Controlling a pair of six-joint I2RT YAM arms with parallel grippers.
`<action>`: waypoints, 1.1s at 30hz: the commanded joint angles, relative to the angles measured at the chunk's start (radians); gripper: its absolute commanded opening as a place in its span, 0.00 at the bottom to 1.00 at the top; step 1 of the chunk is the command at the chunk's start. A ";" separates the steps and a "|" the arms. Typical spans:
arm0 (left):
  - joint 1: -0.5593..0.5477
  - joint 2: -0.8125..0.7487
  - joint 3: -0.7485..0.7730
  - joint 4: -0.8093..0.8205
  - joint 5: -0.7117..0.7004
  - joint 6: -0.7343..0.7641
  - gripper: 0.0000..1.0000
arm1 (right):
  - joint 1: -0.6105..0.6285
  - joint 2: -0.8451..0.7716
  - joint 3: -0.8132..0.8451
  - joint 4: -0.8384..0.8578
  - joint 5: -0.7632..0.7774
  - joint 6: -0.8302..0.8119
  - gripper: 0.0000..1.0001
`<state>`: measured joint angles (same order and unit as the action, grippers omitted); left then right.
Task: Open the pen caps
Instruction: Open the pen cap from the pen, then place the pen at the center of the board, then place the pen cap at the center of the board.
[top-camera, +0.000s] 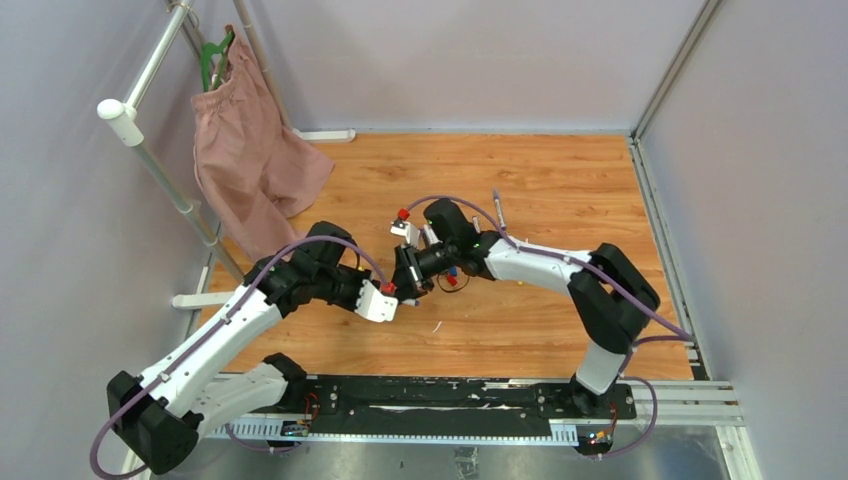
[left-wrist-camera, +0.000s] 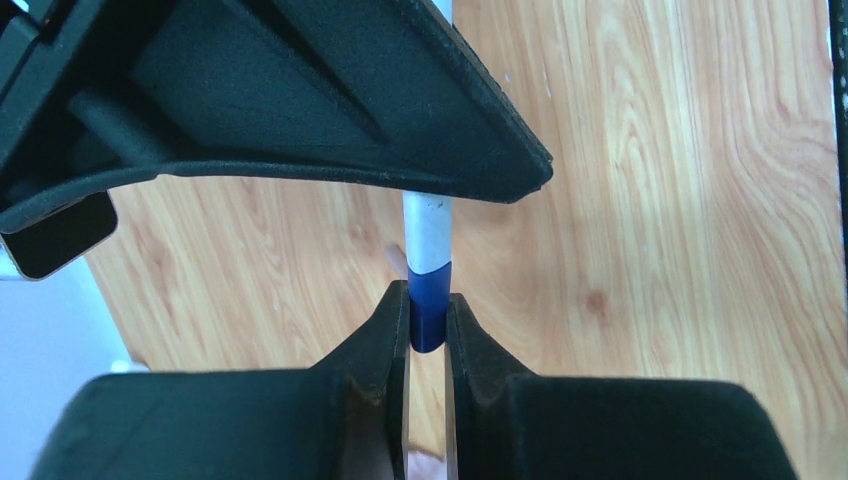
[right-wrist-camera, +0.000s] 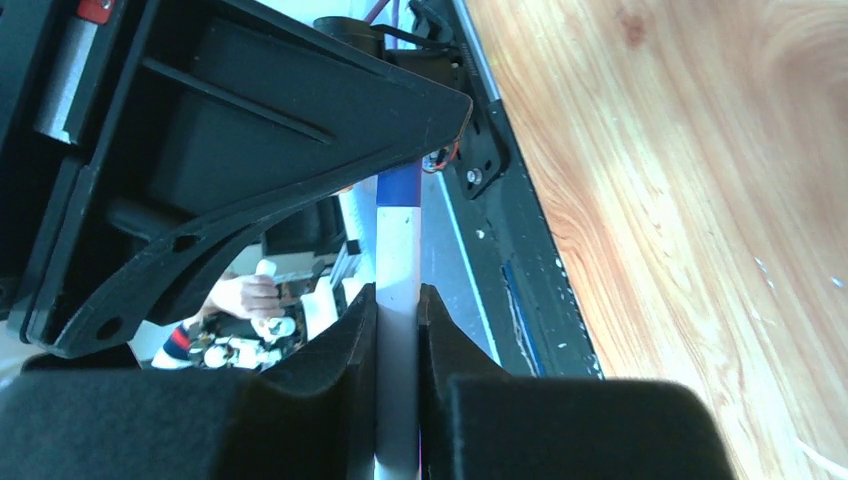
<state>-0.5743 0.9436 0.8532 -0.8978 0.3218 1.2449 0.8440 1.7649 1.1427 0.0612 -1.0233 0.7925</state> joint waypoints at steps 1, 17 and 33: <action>0.036 0.033 -0.040 -0.002 -0.306 0.086 0.00 | -0.039 -0.155 -0.174 -0.210 -0.095 -0.075 0.00; 0.036 0.124 -0.126 0.273 -0.546 0.033 0.00 | -0.189 -0.524 -0.384 -0.506 -0.002 -0.199 0.00; 0.036 0.524 0.020 0.323 -0.337 -0.388 0.08 | -0.579 -0.616 -0.289 -0.597 1.092 -0.348 0.00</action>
<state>-0.5381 1.4322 0.8848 -0.5995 -0.0452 0.9222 0.3264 1.1561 0.8574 -0.4961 -0.2993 0.4896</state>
